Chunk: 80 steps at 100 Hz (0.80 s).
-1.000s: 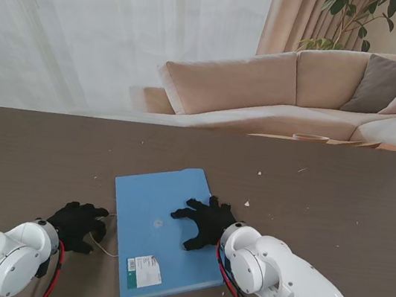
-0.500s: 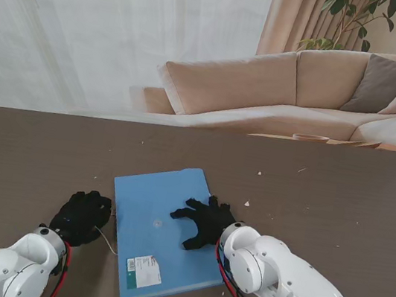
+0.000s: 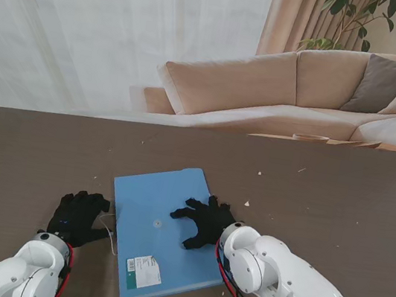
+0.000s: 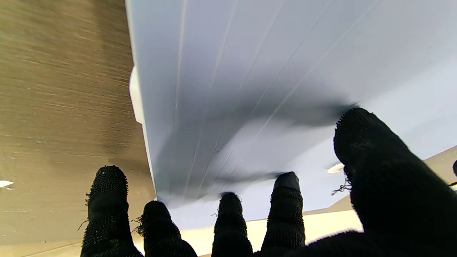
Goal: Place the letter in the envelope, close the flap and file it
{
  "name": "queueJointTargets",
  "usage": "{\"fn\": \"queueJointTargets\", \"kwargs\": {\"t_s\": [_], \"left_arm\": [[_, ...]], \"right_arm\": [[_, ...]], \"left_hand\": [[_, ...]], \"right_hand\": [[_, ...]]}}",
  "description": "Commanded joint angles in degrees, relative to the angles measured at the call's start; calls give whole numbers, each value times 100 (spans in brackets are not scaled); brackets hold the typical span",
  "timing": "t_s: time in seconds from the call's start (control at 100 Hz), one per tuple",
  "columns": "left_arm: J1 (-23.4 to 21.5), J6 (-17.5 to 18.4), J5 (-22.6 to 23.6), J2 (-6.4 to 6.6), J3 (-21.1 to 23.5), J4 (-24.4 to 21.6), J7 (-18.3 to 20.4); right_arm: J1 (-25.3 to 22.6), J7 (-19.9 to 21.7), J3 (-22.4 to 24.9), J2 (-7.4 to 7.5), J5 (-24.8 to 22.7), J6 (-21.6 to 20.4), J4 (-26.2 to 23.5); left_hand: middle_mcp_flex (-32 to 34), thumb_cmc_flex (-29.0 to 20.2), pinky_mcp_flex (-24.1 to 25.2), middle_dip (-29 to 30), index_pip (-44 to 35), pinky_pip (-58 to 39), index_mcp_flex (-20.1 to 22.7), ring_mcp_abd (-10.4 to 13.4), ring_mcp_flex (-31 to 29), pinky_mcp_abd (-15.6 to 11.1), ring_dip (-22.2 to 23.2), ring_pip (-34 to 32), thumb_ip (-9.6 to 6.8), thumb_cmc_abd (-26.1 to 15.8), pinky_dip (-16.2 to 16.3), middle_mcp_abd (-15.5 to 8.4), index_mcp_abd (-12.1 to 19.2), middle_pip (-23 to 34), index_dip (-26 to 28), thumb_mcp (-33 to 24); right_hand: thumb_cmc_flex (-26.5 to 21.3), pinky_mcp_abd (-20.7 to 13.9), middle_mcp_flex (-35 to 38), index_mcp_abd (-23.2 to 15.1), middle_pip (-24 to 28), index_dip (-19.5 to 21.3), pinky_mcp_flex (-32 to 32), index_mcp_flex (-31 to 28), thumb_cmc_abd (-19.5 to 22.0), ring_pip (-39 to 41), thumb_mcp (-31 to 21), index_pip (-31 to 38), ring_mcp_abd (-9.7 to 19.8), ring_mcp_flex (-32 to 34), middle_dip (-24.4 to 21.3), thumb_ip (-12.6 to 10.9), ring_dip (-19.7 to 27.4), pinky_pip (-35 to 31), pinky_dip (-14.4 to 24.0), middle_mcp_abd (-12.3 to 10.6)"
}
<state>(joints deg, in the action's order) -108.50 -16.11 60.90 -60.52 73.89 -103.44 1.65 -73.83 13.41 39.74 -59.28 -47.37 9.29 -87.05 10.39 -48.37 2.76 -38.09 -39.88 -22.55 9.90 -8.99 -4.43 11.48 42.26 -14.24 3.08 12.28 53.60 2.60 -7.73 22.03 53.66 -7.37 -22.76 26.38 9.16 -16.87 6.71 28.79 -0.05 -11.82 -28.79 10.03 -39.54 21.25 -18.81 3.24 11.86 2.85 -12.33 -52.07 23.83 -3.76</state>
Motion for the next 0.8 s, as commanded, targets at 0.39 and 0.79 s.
{"fn": "queueJointTargets", "kwargs": {"t_s": [0.39,0.79], "left_arm": [[42,-157,-278,-165,-44,153,-629],[-398,526,-1253,-154,356,-341,14]], "right_arm": [[-129,141,-77,-20,53,0,132],[-71,181,-134,-15,58,7,145]], "left_hand": [[1233,391,3,24,-1744,-687,3697,-279,-426,337,10,-692,3,212,-55,325,-537,893,-92,-295],[806,-1709,249,489,1303,-566,3372,66,1,-28,15,-554,-34,362,-100,88,1520,336,-3524,-189]], "right_hand": [[-110,-21,85,-38,396,-59,12,-120,191,566,104,114,643,330,58,-86,-214,116,83,72],[-142,-68,85,-30,404,-90,29,-62,213,568,135,85,658,343,55,-97,-213,98,107,64]]}}
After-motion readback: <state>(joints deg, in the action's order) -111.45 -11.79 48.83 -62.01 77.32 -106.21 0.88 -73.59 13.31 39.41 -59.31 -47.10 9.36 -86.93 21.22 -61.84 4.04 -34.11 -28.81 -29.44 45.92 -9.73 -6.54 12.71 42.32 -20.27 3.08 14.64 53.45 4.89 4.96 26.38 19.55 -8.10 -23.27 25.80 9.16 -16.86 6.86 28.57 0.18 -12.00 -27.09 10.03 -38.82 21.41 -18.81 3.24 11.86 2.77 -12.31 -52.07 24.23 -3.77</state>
